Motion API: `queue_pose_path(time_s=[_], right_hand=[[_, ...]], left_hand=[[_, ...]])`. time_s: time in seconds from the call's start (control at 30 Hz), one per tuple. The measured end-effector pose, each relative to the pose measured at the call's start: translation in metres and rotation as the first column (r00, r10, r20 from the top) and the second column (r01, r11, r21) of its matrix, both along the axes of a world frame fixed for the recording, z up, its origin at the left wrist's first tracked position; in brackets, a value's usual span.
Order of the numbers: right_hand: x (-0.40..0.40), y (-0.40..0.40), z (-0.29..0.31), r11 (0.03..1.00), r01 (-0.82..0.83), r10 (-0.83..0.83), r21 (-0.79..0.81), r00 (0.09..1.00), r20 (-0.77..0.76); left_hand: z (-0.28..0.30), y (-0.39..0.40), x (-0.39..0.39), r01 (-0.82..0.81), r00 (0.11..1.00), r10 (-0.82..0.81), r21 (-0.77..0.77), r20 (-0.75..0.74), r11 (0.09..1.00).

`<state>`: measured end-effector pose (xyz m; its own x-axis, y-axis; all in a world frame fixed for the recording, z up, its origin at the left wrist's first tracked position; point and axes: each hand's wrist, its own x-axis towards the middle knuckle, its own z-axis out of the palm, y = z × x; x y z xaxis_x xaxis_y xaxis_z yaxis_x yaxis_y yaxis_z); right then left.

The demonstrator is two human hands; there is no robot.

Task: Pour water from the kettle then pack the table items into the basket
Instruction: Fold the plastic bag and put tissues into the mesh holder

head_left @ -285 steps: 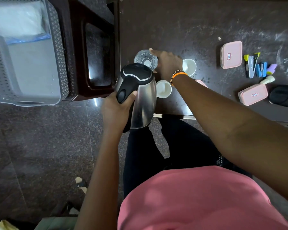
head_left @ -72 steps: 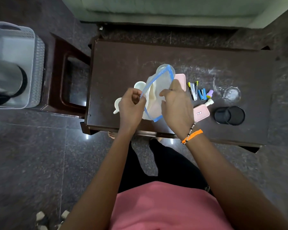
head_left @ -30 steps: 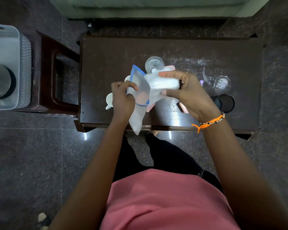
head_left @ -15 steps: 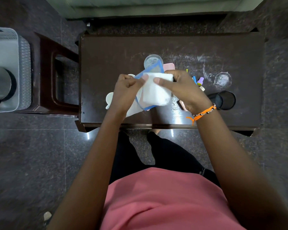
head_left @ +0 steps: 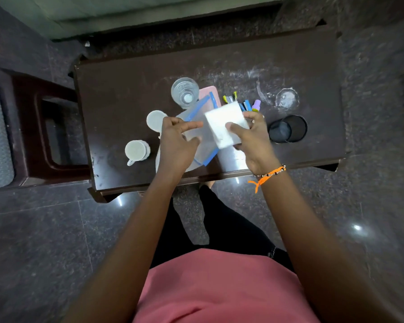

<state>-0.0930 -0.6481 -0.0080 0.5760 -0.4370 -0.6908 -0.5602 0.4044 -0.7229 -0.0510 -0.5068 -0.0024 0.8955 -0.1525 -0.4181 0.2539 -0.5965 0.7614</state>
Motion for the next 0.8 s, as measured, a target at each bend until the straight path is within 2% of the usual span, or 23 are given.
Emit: queue_pose_path(time_s=[0.07, 0.13, 0.23, 0.33, 0.47, 0.6, 0.8], right_hand=[[-0.009, -0.02, -0.009, 0.995, 0.039, -0.042, -0.097, 0.999, -0.027], [-0.02, -0.042, -0.018, 0.959, 0.03, -0.045, -0.282, 0.998, -0.045], [-0.032, -0.076, -0.029, 0.81, -0.051, -0.035, -0.584, 0.99, -0.135], [-0.041, -0.109, -0.04, 0.691, -0.042, -0.159, -0.721, 0.965, -0.209], [-0.044, -0.139, -0.063, 0.654, -0.132, -0.22, -0.745, 0.909, -0.354], [-0.04, -0.154, -0.087, 0.703, -0.244, -0.164, -0.668, 0.858, -0.486], [-0.026, -0.16, -0.111, 0.753, -0.286, -0.156, -0.592, 0.797, -0.583]], left_hand=[[-0.001, -0.013, -0.005, 0.078, 0.997, -0.078, 0.002, -0.025, 0.997], [-0.004, -0.024, -0.011, 0.141, 0.989, -0.141, 0.001, -0.047, 0.99], [-0.01, -0.035, -0.016, 0.213, 0.975, -0.212, 0.017, -0.061, 0.977], [-0.016, -0.043, -0.019, 0.25, 0.967, -0.249, 0.024, -0.047, 0.968], [-0.024, -0.052, -0.02, 0.294, 0.953, -0.289, 0.058, -0.087, 0.954], [-0.031, -0.059, -0.024, 0.308, 0.947, -0.301, 0.05, -0.117, 0.95], [-0.041, -0.067, -0.03, 0.305, 0.943, -0.291, 0.064, -0.159, 0.95]])
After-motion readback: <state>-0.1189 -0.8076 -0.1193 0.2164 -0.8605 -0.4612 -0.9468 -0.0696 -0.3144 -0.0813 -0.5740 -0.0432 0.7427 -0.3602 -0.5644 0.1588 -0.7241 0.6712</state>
